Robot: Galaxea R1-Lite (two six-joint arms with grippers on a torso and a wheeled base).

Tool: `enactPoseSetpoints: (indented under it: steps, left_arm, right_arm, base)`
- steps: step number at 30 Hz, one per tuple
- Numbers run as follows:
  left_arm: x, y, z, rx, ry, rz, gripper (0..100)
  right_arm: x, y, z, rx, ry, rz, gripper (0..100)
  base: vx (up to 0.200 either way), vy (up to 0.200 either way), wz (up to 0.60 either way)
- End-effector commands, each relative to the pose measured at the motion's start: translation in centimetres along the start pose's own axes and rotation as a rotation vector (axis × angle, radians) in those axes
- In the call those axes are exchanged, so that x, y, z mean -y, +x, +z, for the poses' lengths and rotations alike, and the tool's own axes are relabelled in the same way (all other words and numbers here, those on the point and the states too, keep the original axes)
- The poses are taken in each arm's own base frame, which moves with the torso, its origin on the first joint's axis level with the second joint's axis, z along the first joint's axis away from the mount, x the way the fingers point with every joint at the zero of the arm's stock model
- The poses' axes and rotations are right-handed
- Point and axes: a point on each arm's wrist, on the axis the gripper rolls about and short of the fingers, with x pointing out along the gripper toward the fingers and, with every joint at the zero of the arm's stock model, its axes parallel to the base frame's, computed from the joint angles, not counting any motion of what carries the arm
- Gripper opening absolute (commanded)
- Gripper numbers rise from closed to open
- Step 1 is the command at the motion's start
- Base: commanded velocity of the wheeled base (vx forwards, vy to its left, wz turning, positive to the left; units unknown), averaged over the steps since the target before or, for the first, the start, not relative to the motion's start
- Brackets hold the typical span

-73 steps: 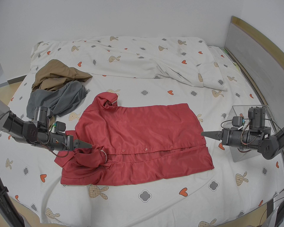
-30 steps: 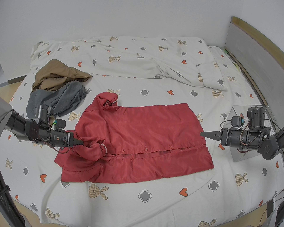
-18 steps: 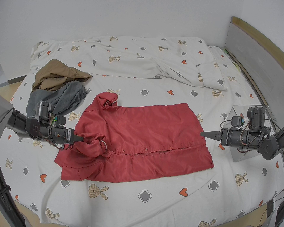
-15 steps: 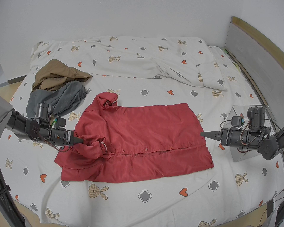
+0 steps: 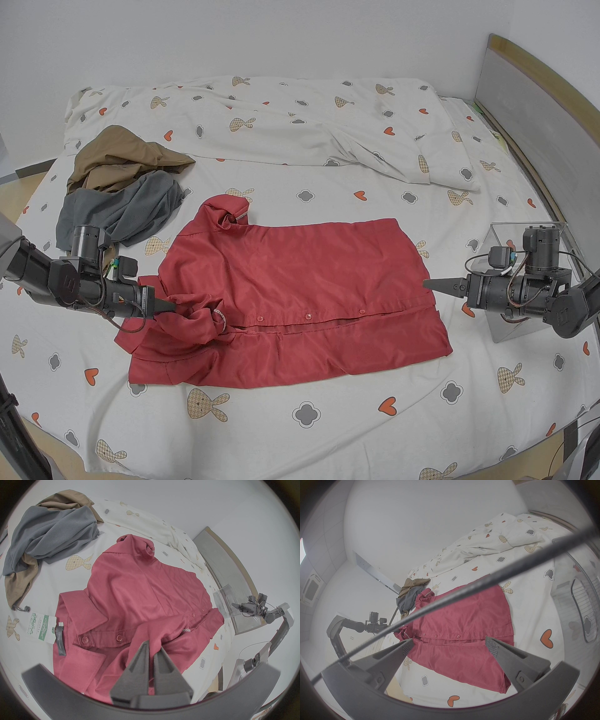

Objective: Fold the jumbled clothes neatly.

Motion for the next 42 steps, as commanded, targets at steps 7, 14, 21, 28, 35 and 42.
enactPoseSetpoints:
  steps: [7, 14, 21, 28, 35, 42]
  left_arm:
    - [-0.5, 0.6, 0.0, 0.01, 0.007, 0.05, 100]
    - [0.7, -0.2, 1.1, 0.07, 0.058, 0.056, 100]
    - [3.0, 0.1, 2.8, 0.105, 0.118, 0.014, 100]
    - [2.1, 3.9, 4.0, 0.091, 0.122, 0.002, 100]
    - [1.1, 6.9, 4.1, 0.064, 0.117, -0.009, 100]
    - [3.8, 7.0, 2.7, 0.015, 0.125, -0.052, 100]
  right_arm:
    - [0.1, 0.0, 0.0, -0.001, 0.001, 0.0, 100]
    - [0.0, 0.0, 0.0, 0.001, 0.001, 0.0, 100]
    - [0.0, 0.1, 0.0, -0.001, 0.002, 0.001, 100]
    - [0.0, 0.0, 0.0, 0.001, 0.001, 0.0, 100]
    - [0.1, 0.1, -0.1, -0.005, 0.004, 0.0, 100]
    - [0.1, 0.1, -0.2, -0.008, 0.006, -0.001, 100]
  base:
    - [0.0, 0.0, 0.0]
    - [0.0, 0.0, 0.0]
    - [0.0, 0.0, 0.0]
    - [0.0, 0.0, 0.0]
    - [0.0, 0.0, 0.0]
    - [0.0, 0.0, 0.0]
